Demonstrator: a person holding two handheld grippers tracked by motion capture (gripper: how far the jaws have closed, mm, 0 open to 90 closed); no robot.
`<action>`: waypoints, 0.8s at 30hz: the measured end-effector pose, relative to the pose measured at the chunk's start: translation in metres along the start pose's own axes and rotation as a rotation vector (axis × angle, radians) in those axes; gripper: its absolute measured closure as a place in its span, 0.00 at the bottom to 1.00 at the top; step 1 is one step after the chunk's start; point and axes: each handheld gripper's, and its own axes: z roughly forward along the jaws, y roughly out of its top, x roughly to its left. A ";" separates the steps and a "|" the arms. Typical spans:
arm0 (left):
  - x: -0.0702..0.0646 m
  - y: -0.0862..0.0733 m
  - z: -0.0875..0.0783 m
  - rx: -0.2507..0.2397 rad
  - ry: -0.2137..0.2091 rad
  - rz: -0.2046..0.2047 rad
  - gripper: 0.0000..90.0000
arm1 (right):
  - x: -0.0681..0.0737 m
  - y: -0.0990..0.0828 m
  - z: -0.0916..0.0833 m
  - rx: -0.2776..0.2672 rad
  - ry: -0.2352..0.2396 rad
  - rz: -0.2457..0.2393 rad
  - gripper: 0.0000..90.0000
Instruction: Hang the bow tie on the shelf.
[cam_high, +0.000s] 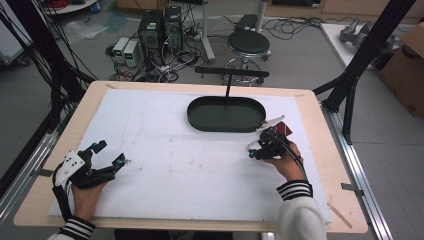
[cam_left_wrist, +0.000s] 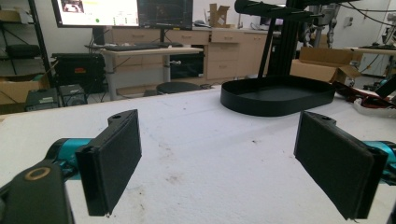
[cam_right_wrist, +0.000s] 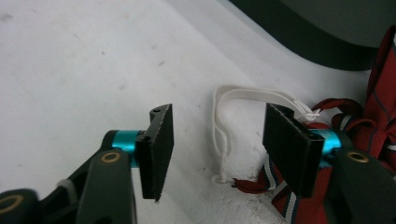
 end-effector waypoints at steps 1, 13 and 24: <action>0.000 0.000 0.000 0.000 0.000 0.000 0.17 | 0.000 0.000 0.000 0.000 0.000 0.000 0.50; 0.000 0.000 0.000 0.000 0.001 -0.005 0.17 | 0.001 0.017 0.014 0.137 -0.021 -0.047 0.65; 0.001 0.000 0.000 0.003 0.001 -0.007 0.17 | 0.000 0.017 0.021 0.200 -0.013 -0.057 0.79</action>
